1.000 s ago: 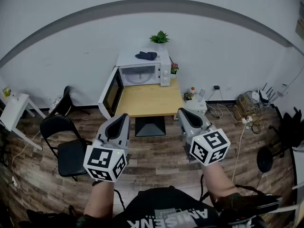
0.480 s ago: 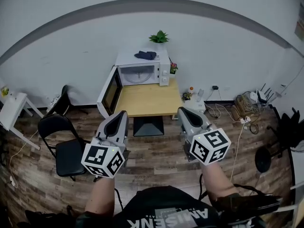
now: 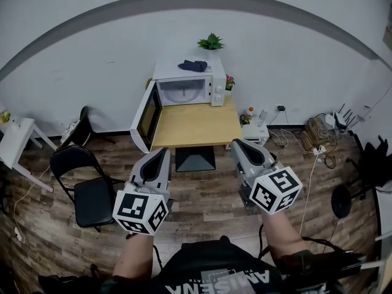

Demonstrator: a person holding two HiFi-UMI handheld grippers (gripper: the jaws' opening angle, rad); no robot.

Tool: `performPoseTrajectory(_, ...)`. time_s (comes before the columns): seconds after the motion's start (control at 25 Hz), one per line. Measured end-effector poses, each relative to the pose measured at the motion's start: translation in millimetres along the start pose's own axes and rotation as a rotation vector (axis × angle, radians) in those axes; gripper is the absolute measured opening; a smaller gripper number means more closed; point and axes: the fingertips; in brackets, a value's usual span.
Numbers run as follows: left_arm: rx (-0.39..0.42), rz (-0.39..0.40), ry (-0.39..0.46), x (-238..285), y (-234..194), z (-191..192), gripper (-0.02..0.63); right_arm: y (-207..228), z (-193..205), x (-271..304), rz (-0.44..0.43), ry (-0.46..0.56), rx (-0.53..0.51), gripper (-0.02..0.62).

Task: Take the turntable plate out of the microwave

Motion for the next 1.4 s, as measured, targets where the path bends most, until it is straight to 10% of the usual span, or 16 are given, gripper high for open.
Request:
performPoseTrajectory(0.64,-0.137,0.097,-0.006,0,-60,5,0.000,-34,22,48,0.020,-0.063,-0.025,0.003)
performPoseTrajectory(1.4,-0.120,-0.127,-0.019,143,-109,-4,0.000,88,21,176,-0.181,-0.029,-0.021,0.003)
Point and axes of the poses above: the fingertips, and each gripper's own axes: x forward along the fingers, y to its right, z out of its underside, and after that the axes turned 11 degrees about -x, right-handed
